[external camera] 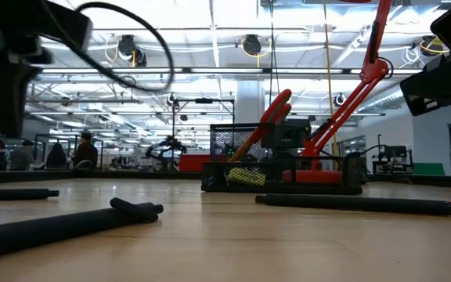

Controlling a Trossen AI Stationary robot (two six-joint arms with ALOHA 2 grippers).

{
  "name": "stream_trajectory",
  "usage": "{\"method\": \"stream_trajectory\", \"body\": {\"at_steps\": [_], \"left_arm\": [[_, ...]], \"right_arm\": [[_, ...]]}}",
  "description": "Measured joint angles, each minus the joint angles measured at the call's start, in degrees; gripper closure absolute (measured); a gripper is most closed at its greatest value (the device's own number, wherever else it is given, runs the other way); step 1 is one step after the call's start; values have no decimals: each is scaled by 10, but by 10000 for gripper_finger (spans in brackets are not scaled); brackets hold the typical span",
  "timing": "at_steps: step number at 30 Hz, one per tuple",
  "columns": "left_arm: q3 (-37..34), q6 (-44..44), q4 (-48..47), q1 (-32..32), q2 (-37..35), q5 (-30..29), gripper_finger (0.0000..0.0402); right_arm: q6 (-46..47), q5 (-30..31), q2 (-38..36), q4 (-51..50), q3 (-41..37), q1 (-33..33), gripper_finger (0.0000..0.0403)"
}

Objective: Pick and place office supplies into organizer
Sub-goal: Put the black pen into the black desk organizer

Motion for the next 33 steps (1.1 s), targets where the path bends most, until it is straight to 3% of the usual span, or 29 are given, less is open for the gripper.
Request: {"method": "stream_trajectory", "body": {"at_steps": [5,10,24,30,33], "left_arm": [[-58,-97,66,-11,-66,4,378],[-79,-39,183,-25,-57,39,367],[-79,28,200,-1,-16,29,193],[-101,17,208,34,-16,28,191],[-135,17,253,49,-16,60,207]], "right_arm": [[-11,2,0,-1,0,-1,403],[-29,5,0,0,0,-6,403],[-31,32,0,1,0,-17,374],[-29,32,0,1,0,-17,367],[-19,32,0,-1,0,-17,367]]}}
